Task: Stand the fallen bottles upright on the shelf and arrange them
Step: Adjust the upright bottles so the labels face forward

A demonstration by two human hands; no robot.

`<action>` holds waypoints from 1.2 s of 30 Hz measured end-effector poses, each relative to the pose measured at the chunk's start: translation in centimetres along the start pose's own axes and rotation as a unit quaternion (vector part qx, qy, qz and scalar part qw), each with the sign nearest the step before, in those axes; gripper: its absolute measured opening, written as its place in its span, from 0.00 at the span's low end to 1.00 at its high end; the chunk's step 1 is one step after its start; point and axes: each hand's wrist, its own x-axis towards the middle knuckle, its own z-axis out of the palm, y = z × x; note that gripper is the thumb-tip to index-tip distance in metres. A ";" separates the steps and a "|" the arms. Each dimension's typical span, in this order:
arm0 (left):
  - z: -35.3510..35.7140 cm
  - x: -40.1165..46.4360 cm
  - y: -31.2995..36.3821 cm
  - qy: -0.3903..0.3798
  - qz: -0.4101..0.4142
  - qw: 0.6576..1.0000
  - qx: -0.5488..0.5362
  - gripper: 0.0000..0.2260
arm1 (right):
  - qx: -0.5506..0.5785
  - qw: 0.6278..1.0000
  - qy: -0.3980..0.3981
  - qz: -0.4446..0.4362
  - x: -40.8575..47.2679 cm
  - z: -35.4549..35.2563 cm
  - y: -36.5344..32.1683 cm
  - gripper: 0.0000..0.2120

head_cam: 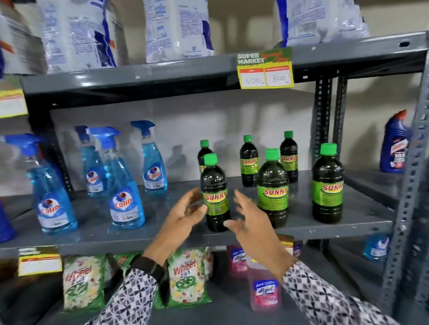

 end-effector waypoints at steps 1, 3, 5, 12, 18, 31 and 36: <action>-0.2 0.0 0.0 -0.016 0.000 1.000 0.006 0.23 | -0.002 1.000 -0.009 0.013 0.9 0.4 -0.1 0.41; -0.1 0.2 0.0 -0.042 0.000 0.999 0.014 0.21 | 0.006 0.999 -0.016 0.033 2.1 0.7 0.0 0.40; -0.2 0.2 0.2 -0.055 0.004 0.998 0.017 0.20 | 0.010 0.999 -0.017 0.041 2.8 0.9 0.1 0.35; -2.3 -0.3 -0.3 -0.044 0.028 0.997 0.059 0.28 | 0.059 0.998 -0.014 0.016 3.3 2.6 0.1 0.32; -2.7 -0.7 -1.5 -0.022 0.040 0.998 0.052 0.32 | 0.062 0.998 -0.008 0.015 3.1 3.3 -0.3 0.32; -1.2 -3.4 -0.9 0.149 0.064 0.986 0.021 0.25 | 0.005 0.998 0.062 -0.019 -0.7 1.2 -0.9 0.27; 4.7 -6.0 1.8 0.225 0.119 0.967 -0.013 0.12 | -0.035 0.958 0.282 -0.043 -3.8 -4.1 1.9 0.11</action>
